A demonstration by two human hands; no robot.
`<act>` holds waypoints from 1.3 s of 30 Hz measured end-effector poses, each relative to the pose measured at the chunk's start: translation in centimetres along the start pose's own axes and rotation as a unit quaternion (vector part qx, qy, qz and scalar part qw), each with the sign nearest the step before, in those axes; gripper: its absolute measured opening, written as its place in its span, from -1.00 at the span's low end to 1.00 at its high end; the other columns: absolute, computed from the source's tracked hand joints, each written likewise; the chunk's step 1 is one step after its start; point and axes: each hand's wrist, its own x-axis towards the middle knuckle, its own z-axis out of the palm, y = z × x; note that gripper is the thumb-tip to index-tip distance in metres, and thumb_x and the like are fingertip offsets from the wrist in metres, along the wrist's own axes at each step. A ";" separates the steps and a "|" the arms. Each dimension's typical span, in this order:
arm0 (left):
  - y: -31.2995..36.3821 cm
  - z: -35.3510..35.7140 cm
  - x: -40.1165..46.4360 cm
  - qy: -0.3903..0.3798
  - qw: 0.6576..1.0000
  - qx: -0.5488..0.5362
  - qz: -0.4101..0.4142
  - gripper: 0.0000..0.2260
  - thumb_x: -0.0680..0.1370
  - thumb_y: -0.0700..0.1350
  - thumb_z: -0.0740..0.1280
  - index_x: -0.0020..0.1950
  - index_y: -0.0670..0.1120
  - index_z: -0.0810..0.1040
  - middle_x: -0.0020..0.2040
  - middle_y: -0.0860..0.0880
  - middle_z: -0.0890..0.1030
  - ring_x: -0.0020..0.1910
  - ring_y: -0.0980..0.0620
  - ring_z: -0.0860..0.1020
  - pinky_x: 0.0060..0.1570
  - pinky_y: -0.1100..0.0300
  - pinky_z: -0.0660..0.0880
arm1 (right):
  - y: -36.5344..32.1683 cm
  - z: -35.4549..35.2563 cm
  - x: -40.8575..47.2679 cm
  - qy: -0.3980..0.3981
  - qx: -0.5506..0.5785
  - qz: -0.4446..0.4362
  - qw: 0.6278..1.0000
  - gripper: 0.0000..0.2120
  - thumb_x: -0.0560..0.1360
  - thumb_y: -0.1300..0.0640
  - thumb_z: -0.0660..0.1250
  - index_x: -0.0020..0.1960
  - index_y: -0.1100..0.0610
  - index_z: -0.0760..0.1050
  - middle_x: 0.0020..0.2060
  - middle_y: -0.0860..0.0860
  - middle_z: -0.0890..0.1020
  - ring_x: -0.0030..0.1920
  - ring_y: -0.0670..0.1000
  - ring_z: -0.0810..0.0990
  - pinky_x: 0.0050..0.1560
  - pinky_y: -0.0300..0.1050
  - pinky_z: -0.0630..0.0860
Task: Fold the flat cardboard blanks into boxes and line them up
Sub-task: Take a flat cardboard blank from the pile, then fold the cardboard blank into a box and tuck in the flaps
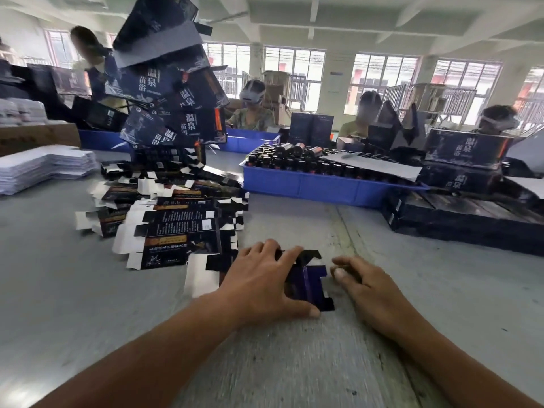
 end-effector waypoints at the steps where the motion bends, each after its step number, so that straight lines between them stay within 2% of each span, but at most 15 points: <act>1: 0.2 0.1 0.0 0.024 1.000 0.010 0.014 0.01 0.26 0.65 0.18 0.55 0.21 -0.09 0.41 -0.01 0.28 0.40 -0.07 0.28 0.46 -0.03 0.16 | -0.1 -0.2 0.0 0.012 0.032 0.006 0.999 -0.72 0.67 0.01 0.21 0.37 -0.08 0.45 0.16 -0.19 0.54 0.07 -0.27 0.50 -0.08 -0.50 0.32; 4: 0.7 0.2 0.1 0.067 0.997 0.024 0.040 0.02 0.26 0.64 0.19 0.54 0.21 -0.16 0.41 0.00 0.25 0.40 -0.05 0.27 0.48 -0.02 0.12 | -0.3 -0.8 -0.3 0.034 0.111 0.014 0.993 -0.82 0.63 -0.01 0.27 0.23 -0.13 0.50 -0.05 -0.33 0.59 -0.06 -0.34 0.60 -0.17 -0.50 0.45; 6: 0.8 0.1 0.2 0.092 0.994 0.033 0.050 0.02 0.27 0.63 0.16 0.55 0.20 -0.17 0.41 0.01 0.25 0.40 -0.03 0.26 0.48 0.00 0.12 | -0.5 -1.2 -0.4 0.034 0.177 0.018 0.983 -0.89 0.62 0.04 0.30 0.12 -0.13 0.53 -0.17 -0.31 0.67 -0.11 -0.33 0.65 -0.20 -0.49 0.51; 10: 0.8 -0.3 0.2 0.116 0.991 0.036 0.058 -0.04 0.29 0.61 0.03 0.57 0.18 -0.13 0.40 0.02 0.29 0.39 -0.02 0.29 0.46 0.03 0.15 | -0.8 -1.8 -0.7 0.008 0.273 0.046 0.961 -0.88 0.60 0.11 0.35 0.13 0.01 0.59 -0.08 -0.05 0.75 -0.09 -0.06 0.74 -0.14 -0.21 0.65; 16: 0.7 -0.2 -0.1 0.100 0.992 0.028 0.072 -0.08 0.35 0.64 -0.08 0.59 0.19 -0.09 0.42 0.06 0.29 0.41 0.01 0.28 0.46 0.06 0.14 | -0.6 -1.6 -0.8 -0.004 0.323 0.075 0.944 -0.90 0.58 0.18 0.39 0.08 0.09 0.62 -0.12 0.00 0.75 -0.11 0.00 0.75 -0.21 -0.21 0.64; 21: 0.9 -0.2 -0.4 0.047 0.994 -0.020 0.095 0.10 0.21 0.72 0.06 0.59 0.23 -0.24 0.51 0.09 0.19 0.46 0.05 0.17 0.42 0.18 -0.06 | -0.4 -2.2 -0.4 0.036 0.403 0.108 0.908 -0.91 0.55 0.24 0.41 0.04 0.15 0.64 -0.14 0.10 0.75 -0.18 0.03 0.74 -0.30 -0.26 0.58; 26: 1.5 0.0 -0.5 0.052 0.994 -0.020 0.092 0.08 0.25 0.68 0.11 0.56 0.24 -0.33 0.56 0.08 0.12 0.52 0.02 0.13 0.41 0.18 -0.15 | -0.1 -2.1 -0.4 0.050 0.387 0.111 0.914 -0.95 0.55 0.22 0.42 -0.01 0.13 0.65 -0.15 0.11 0.74 -0.19 0.02 0.73 -0.28 -0.24 0.57; 29: 1.7 -0.1 -0.6 0.089 0.992 -0.013 0.092 -0.01 0.34 0.61 0.12 0.59 0.20 -0.23 0.54 0.07 0.22 0.50 0.02 0.22 0.40 0.19 -0.09 | -0.4 -2.0 -0.4 0.051 0.400 0.103 0.909 -0.92 0.58 0.15 0.39 0.03 0.13 0.63 -0.14 0.06 0.75 -0.16 0.02 0.74 -0.22 -0.15 0.60; 33: 1.3 -1.0 -0.7 0.134 0.988 -0.015 0.079 -0.10 0.39 0.54 0.14 0.59 0.15 -0.07 0.46 0.08 0.40 0.43 0.06 0.31 0.46 0.12 0.09 | -0.5 -2.3 -0.4 0.046 0.427 0.099 0.898 -0.89 0.55 0.12 0.42 0.05 0.12 0.59 -0.17 0.03 0.73 -0.19 0.01 0.72 -0.20 -0.16 0.62; 35: 1.2 -1.5 -0.8 0.150 0.985 -0.013 0.080 -0.13 0.40 0.54 0.12 0.57 0.13 0.00 0.40 0.09 0.46 0.38 0.06 0.37 0.43 0.08 0.19 | -0.4 -2.5 -0.4 0.036 0.410 0.078 0.908 -0.93 0.52 0.17 0.46 -0.06 0.03 0.60 -0.19 0.04 0.71 -0.19 0.00 0.70 -0.15 -0.11 0.64; 37: 1.3 -1.7 -1.0 0.152 0.984 -0.017 0.090 -0.16 0.40 0.53 0.14 0.55 0.13 0.04 0.38 0.08 0.48 0.35 0.06 0.41 0.41 0.10 0.21 | -0.4 -2.6 -0.5 0.018 0.384 0.047 0.922 -0.78 0.52 0.25 0.43 -0.19 -0.04 0.60 -0.18 0.05 0.72 -0.17 0.00 0.71 -0.10 -0.08 0.66; 39: 1.4 -1.9 -1.1 0.157 0.981 -0.022 0.110 -0.18 0.41 0.50 0.18 0.54 0.12 0.07 0.42 0.08 0.42 0.33 0.06 0.43 0.38 0.15 0.17 | -0.6 -2.8 -0.7 -0.004 0.365 0.022 0.931 -0.73 0.52 0.30 0.40 -0.18 -0.07 0.63 -0.12 0.06 0.74 -0.12 0.03 0.73 -0.06 -0.06 0.67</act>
